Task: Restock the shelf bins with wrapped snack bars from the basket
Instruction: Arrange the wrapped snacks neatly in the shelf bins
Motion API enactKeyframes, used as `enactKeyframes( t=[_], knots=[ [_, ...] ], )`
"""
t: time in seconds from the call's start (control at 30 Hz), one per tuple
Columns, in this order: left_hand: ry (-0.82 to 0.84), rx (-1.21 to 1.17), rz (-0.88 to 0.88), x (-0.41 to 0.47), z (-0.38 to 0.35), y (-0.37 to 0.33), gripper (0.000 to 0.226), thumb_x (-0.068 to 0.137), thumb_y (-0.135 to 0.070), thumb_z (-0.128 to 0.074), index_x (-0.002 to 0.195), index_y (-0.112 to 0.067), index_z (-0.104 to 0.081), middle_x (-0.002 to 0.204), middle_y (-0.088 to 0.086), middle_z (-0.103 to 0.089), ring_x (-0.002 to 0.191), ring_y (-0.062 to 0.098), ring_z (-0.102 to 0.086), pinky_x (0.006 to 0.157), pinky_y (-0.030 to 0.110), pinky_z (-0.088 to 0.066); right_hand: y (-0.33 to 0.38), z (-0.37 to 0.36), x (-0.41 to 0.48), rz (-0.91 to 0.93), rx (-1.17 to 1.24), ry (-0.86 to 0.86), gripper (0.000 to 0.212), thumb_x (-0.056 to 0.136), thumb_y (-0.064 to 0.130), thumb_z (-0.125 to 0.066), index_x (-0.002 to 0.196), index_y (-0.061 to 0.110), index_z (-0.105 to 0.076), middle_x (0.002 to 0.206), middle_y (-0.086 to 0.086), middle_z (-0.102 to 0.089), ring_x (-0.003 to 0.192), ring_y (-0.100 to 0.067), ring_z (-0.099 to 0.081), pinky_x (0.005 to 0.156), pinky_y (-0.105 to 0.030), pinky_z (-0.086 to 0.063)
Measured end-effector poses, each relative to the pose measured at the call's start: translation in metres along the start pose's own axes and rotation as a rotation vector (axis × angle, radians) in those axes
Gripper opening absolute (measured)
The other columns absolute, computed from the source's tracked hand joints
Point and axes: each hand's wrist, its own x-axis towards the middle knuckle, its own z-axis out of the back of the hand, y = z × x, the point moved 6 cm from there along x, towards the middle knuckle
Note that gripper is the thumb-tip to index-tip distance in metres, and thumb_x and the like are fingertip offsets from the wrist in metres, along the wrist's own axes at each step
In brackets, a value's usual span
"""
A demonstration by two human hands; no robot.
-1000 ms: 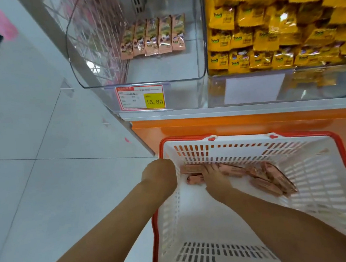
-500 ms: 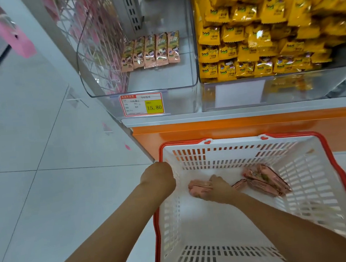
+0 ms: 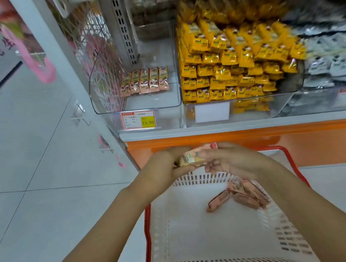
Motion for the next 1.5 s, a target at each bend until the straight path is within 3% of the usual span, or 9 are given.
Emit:
enactKeyframes(
  t=[0.1, 0.2, 0.47, 0.77, 0.83, 0.97, 1.1, 1.37, 1.5],
  knots=[
    [-0.156, -0.234, 0.053, -0.005, 0.031, -0.01, 0.028, 0.084, -0.027, -0.071, 0.111, -0.025, -0.066, 0.091, -0.005, -0.07, 0.081, 0.008, -0.064, 0.071, 0.027, -0.05, 0.035, -0.004, -0.012, 0.103, 0.007, -0.005, 0.043, 0.075, 0.007, -0.069, 0.117, 0.005, -0.06, 0.101, -0.006, -0.072, 0.093, -0.017, -0.069, 0.08, -0.024, -0.055],
    [-0.239, -0.366, 0.084, -0.009, 0.054, -0.018, 0.02, 0.082, -0.032, -0.07, 0.099, -0.022, -0.07, 0.082, 0.001, -0.071, 0.074, 0.016, -0.066, 0.065, 0.032, -0.05, 0.061, -0.004, -0.019, 0.204, -0.088, -0.097, 0.033, 0.08, -0.001, -0.069, 0.111, 0.008, -0.061, 0.09, -0.009, -0.071, 0.077, -0.018, -0.068, 0.068, -0.023, -0.055],
    [-0.203, -0.67, 0.287, -0.021, 0.062, -0.013, 0.022, 0.096, -0.034, -0.05, 0.096, -0.024, -0.069, 0.089, -0.005, -0.074, 0.085, 0.009, -0.068, 0.077, 0.022, -0.052, 0.1, -0.009, -0.02, 0.312, -0.094, -0.248, 0.044, 0.066, 0.028, -0.074, 0.103, 0.01, -0.061, 0.069, -0.01, -0.066, 0.051, -0.016, -0.056, 0.043, -0.021, -0.044],
    [-0.18, -0.83, 0.273, -0.022, 0.068, -0.01, 0.031, 0.092, -0.028, -0.055, 0.118, -0.013, -0.06, 0.104, 0.008, -0.071, 0.098, 0.024, -0.068, 0.092, 0.043, -0.05, 0.11, -0.015, -0.019, 0.243, -0.042, -0.051, 0.047, 0.067, 0.003, -0.072, 0.111, 0.007, -0.056, 0.097, -0.011, -0.073, 0.091, -0.027, -0.071, 0.081, -0.034, -0.058],
    [-0.184, -0.932, 0.26, -0.021, 0.069, -0.012, 0.037, 0.089, -0.027, -0.056, 0.122, -0.012, -0.055, 0.107, 0.011, -0.071, 0.099, 0.027, -0.068, 0.093, 0.044, -0.052, 0.114, -0.017, -0.017, 0.268, -0.121, -0.126, 0.048, 0.067, 0.014, -0.074, 0.111, 0.006, -0.058, 0.089, -0.011, -0.073, 0.077, -0.023, -0.071, 0.07, -0.028, -0.06],
    [-0.161, -1.088, 0.232, -0.019, 0.066, -0.017, 0.046, 0.081, -0.023, -0.061, 0.124, -0.009, -0.054, 0.111, 0.015, -0.069, 0.102, 0.034, -0.066, 0.093, 0.049, -0.051, 0.125, -0.026, -0.007, 0.32, -0.263, -0.336, 0.049, 0.068, 0.036, -0.076, 0.101, 0.003, -0.059, 0.067, -0.009, -0.065, 0.043, -0.01, -0.049, 0.04, -0.019, -0.038],
    [-0.197, -1.065, 0.239, -0.017, 0.069, -0.011, 0.05, 0.071, -0.021, -0.069, 0.119, -0.007, -0.06, 0.106, 0.013, -0.071, 0.096, 0.03, -0.069, 0.089, 0.046, -0.053, 0.131, -0.036, 0.002, 0.375, -0.327, -0.426, 0.044, 0.076, 0.03, -0.077, 0.105, 0.007, -0.052, 0.061, -0.003, -0.065, 0.042, -0.011, -0.054, 0.042, -0.022, -0.045],
    [-0.479, -0.927, 0.253, -0.014, 0.106, 0.008, 0.035, 0.08, -0.005, -0.071, 0.114, -0.01, -0.063, 0.102, 0.008, -0.073, 0.094, 0.024, -0.07, 0.084, 0.04, -0.056, 0.161, -0.062, 0.019, 0.47, -0.649, -0.455, 0.056, 0.083, 0.043, -0.07, 0.13, 0.038, -0.042, 0.093, 0.009, -0.064, 0.065, -0.002, -0.066, 0.051, -0.013, -0.047],
    [-0.353, -0.992, 0.209, -0.013, 0.111, 0.008, 0.043, 0.076, -0.014, -0.068, 0.117, -0.006, -0.062, 0.106, 0.01, -0.072, 0.097, 0.025, -0.069, 0.086, 0.038, -0.056, 0.177, -0.068, 0.027, 0.458, -0.505, -0.319, 0.028, 0.084, 0.027, -0.072, 0.108, 0.029, -0.058, 0.085, 0.007, -0.067, 0.055, 0.004, -0.06, 0.051, -0.017, -0.049]
  ],
)
